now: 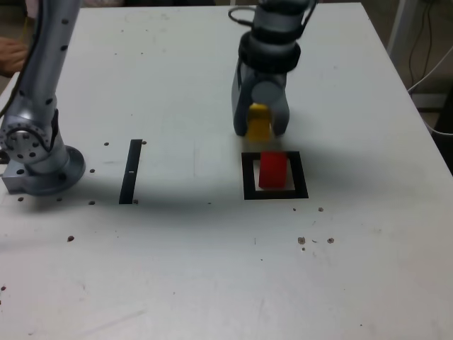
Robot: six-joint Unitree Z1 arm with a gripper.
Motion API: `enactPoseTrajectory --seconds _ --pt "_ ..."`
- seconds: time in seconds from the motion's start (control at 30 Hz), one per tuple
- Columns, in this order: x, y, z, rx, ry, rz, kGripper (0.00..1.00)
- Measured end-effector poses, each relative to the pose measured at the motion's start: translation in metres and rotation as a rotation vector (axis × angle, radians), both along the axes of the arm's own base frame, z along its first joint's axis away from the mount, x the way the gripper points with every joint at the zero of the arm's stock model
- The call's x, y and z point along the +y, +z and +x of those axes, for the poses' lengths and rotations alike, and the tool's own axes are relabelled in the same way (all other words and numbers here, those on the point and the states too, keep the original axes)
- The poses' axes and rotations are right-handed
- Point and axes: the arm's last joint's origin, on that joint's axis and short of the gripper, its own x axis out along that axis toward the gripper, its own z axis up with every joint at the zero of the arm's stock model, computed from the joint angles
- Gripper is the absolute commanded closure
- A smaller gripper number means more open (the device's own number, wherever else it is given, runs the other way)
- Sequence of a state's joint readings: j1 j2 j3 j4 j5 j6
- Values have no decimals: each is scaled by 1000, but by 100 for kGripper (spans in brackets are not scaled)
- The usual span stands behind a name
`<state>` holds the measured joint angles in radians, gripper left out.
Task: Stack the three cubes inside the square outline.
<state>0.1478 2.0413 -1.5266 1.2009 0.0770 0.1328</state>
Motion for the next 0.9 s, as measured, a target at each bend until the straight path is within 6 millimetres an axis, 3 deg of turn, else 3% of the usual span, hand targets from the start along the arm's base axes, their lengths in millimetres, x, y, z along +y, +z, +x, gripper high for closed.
enactPoseTrajectory --seconds 0.1,0.4,0.9 --pt "-4 15 -1 -13 -8 22 67" --pt "-22 35 -2 4 -38 51 67" --pt "-83 39 -3 12 -91 42 67"
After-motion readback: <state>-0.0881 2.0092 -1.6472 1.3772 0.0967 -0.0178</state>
